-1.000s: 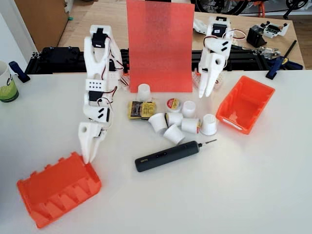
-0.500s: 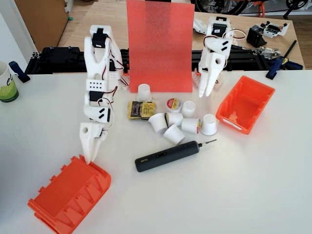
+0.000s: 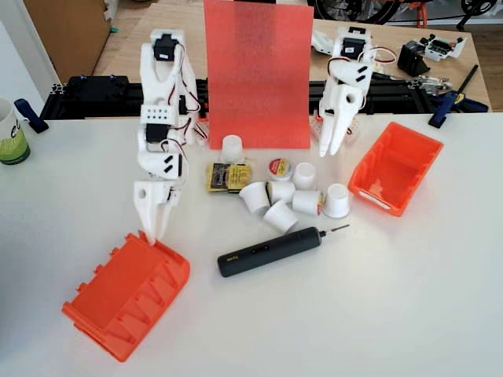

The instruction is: Sort the coffee pods, blue into left, red into right

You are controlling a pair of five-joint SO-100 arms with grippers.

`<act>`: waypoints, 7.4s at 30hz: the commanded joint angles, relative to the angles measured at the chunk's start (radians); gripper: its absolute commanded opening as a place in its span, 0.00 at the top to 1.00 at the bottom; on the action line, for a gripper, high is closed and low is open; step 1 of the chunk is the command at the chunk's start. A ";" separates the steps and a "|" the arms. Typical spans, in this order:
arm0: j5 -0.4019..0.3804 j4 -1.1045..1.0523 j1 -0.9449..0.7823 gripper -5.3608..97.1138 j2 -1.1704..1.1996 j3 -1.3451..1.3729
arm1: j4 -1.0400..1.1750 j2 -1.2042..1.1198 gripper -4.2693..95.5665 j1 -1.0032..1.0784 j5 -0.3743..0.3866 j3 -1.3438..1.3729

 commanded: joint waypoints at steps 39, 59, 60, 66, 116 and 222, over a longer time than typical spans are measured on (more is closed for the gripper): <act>0.083 0.632 0.020 1.00 0.190 -0.620 | 0.064 0.117 0.73 0.028 -0.043 -0.012; 0.204 1.304 -0.054 1.00 0.268 -0.905 | 0.051 0.138 0.73 0.028 -0.021 0.012; 0.209 1.344 -0.061 1.00 0.268 -0.917 | 0.049 0.141 0.73 0.028 -0.018 0.015; 0.190 1.503 -0.077 1.00 0.268 -0.946 | 0.038 0.141 0.73 0.028 0.002 0.017; 0.152 0.859 0.035 0.73 0.558 -0.471 | -0.114 0.183 0.71 0.029 -0.029 0.186; -0.595 1.548 0.052 1.00 0.499 -0.336 | 0.038 0.641 0.72 0.058 -0.155 0.433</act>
